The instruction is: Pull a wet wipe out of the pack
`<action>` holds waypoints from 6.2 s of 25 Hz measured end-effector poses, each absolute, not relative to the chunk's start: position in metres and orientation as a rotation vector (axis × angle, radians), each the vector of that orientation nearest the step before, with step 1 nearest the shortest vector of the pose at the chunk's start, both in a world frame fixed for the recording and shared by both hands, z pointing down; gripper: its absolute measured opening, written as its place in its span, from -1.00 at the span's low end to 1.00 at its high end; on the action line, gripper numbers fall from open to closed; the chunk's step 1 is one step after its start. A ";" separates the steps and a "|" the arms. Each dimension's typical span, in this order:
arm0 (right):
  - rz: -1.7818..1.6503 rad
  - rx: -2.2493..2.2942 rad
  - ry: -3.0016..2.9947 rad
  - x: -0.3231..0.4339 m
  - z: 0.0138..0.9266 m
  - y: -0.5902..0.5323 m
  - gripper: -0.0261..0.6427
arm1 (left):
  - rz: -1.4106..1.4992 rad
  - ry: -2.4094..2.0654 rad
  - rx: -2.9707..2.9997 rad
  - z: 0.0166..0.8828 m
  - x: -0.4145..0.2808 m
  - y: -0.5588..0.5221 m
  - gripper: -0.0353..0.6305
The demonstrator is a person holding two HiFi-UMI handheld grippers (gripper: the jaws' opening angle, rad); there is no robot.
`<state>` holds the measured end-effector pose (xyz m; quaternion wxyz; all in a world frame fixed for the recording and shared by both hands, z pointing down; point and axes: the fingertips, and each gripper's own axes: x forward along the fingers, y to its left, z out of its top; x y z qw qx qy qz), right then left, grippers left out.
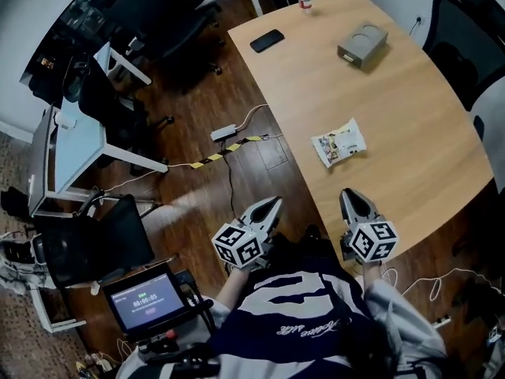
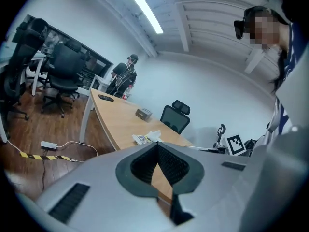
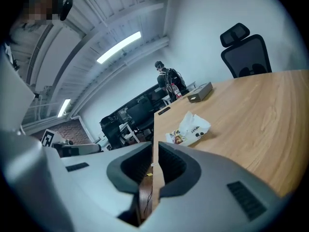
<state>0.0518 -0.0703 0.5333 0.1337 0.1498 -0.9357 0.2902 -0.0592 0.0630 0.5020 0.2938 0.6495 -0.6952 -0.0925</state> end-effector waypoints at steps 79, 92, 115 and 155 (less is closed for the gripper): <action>1.039 1.248 -2.556 -0.023 0.503 -0.177 -0.90 | 1.009 -0.668 2.338 0.667 -0.073 -0.155 -0.88; 0.971 1.277 -2.585 0.021 0.482 -0.164 -0.89 | 0.739 -0.839 2.222 0.640 -0.074 -0.154 -0.88; 0.984 1.077 -2.632 0.112 0.510 -0.091 -0.89 | 0.119 -1.308 1.956 0.556 -0.043 -0.028 -0.88; 0.948 1.804 -2.346 0.037 0.484 0.049 -0.89 | 0.120 -0.774 2.271 0.530 -0.131 0.035 -0.88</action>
